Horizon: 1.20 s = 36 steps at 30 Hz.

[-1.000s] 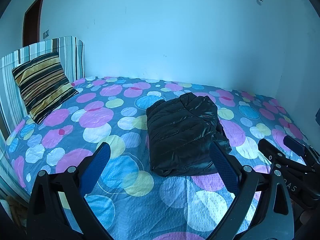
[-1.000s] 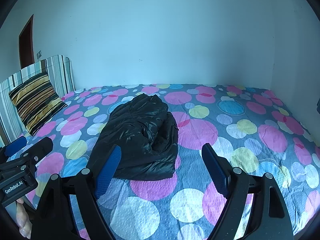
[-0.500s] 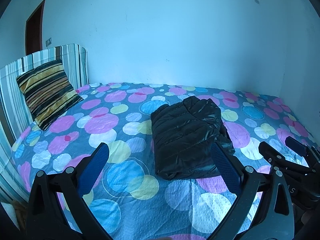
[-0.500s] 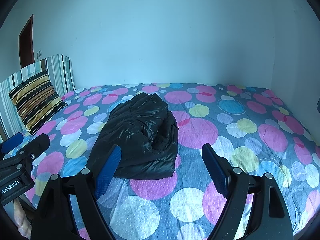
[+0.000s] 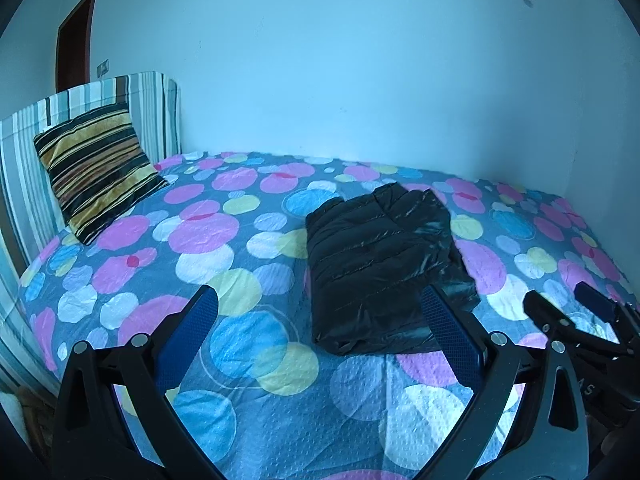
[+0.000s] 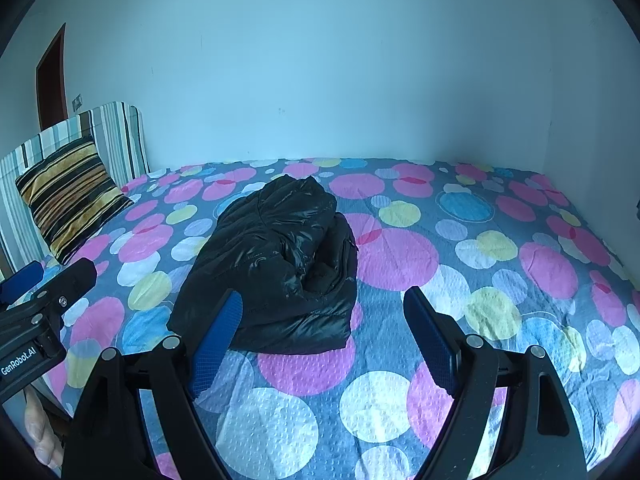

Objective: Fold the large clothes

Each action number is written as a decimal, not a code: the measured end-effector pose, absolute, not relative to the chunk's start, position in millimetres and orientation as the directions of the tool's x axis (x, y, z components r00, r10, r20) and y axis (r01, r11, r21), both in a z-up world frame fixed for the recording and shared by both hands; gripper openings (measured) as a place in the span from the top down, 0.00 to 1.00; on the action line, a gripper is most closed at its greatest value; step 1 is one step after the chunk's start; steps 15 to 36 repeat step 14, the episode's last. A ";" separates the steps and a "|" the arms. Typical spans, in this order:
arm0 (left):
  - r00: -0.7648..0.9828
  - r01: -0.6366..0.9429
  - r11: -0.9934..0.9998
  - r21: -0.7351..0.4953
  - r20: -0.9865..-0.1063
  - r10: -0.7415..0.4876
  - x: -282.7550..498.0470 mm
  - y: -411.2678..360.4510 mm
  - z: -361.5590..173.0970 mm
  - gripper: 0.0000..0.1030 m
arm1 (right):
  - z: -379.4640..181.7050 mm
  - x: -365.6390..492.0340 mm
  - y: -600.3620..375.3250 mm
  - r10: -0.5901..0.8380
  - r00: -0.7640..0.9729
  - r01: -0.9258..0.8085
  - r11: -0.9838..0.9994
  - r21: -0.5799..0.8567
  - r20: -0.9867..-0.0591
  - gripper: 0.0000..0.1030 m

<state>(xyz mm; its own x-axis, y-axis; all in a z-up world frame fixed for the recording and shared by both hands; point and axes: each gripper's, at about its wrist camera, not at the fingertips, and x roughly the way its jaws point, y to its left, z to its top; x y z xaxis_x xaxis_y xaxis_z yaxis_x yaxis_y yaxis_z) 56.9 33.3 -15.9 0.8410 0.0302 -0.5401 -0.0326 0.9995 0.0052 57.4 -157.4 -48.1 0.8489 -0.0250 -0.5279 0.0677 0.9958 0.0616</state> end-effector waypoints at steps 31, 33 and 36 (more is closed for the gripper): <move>0.746 -0.082 0.996 0.021 -0.661 0.076 105.5 61.2 -62.2 0.02 | -64.6 73.1 -175.4 -0.043 0.821 0.084 0.995 0.046 -0.569 0.21; 0.746 -0.082 0.996 0.021 -0.661 0.076 105.5 61.2 -62.2 0.02 | -64.6 73.1 -175.4 -0.043 0.821 0.084 0.995 0.046 -0.569 0.21; 0.746 -0.082 0.996 0.021 -0.661 0.076 105.5 61.2 -62.2 0.02 | -64.6 73.1 -175.4 -0.043 0.821 0.084 0.995 0.046 -0.569 0.21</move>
